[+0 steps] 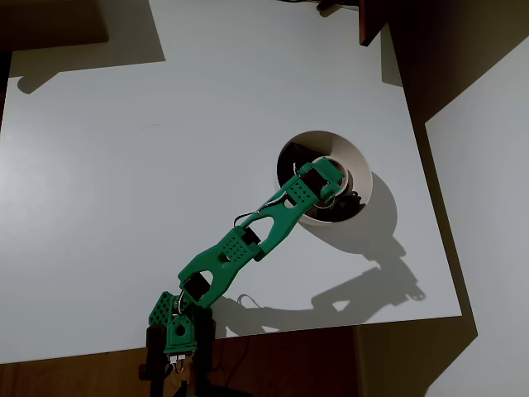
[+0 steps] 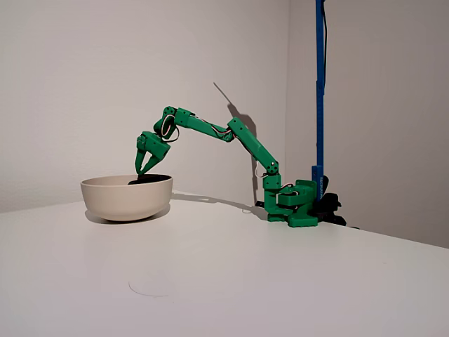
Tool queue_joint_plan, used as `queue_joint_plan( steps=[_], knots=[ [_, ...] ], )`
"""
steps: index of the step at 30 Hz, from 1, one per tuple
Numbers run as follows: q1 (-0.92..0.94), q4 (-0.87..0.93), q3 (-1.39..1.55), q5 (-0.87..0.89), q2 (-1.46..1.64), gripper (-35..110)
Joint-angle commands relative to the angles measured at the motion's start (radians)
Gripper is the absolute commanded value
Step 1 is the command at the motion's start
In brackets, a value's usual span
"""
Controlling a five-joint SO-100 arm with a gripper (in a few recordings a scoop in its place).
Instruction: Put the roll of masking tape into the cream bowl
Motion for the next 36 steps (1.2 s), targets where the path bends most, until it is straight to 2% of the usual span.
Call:
queue_joint_plan(
  steps=[1,12,36],
  knots=[
    [-0.026,0.003,-0.071,0.028,0.224,-8],
    [-0.178,0.158,-0.071,0.044,0.462,-8],
    [-0.816,0.606,-0.049,0.034,0.833,-8]
  ],
)
